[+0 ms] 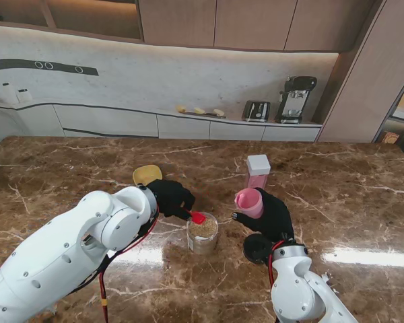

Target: Measure grain into the airtight container

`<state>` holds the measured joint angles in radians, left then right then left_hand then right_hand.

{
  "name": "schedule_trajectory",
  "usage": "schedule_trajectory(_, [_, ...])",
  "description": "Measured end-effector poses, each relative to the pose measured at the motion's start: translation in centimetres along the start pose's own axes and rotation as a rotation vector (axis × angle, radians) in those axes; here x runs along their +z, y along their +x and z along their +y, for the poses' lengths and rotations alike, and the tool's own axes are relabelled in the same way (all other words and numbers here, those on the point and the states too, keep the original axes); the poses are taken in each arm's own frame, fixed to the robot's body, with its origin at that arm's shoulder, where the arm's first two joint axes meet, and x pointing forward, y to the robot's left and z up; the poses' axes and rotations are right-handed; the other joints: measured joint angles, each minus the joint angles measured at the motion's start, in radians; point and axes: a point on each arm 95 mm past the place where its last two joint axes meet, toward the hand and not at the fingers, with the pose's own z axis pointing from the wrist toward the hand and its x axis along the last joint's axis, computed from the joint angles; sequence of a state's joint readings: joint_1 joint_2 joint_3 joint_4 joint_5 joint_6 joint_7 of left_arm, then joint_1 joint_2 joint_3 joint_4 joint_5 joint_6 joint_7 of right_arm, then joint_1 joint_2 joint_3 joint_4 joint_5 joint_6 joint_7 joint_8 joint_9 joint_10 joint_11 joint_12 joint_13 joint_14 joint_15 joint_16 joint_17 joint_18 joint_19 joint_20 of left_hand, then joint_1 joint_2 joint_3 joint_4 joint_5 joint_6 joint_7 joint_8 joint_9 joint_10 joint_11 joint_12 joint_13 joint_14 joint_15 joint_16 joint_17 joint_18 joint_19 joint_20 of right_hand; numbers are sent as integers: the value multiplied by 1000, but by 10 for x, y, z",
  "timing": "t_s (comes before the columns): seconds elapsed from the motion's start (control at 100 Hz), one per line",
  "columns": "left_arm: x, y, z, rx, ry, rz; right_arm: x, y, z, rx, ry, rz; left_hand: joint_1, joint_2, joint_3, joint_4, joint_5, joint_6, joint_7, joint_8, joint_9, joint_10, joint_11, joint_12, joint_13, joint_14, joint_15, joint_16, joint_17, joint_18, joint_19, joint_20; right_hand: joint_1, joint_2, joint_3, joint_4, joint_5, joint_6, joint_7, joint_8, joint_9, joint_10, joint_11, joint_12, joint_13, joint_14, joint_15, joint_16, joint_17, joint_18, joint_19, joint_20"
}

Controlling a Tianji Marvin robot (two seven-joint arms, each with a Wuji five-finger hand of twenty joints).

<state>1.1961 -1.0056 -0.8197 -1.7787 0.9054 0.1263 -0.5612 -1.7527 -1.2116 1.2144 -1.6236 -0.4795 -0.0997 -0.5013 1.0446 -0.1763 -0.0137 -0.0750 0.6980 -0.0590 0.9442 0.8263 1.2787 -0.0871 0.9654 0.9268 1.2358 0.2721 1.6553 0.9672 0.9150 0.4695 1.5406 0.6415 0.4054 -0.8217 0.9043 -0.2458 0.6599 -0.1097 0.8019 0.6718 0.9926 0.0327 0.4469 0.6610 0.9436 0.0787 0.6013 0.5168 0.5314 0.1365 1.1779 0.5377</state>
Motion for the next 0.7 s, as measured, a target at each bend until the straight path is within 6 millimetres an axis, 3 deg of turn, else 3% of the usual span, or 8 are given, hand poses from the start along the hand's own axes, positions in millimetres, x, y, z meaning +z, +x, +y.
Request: schedule_trajectory(0.7, [15, 15, 4, 106, 6, -39, -1, -1, 0, 15, -1, -6, 0, -22, 51, 0, 8, 20, 0, -32, 0, 0, 0, -3, 0, 0, 0, 0, 22, -10, 0, -12, 0, 0, 0, 0, 0, 0, 0, 0, 0, 0, 0, 0, 0, 0, 0, 0, -1, 0, 0, 0])
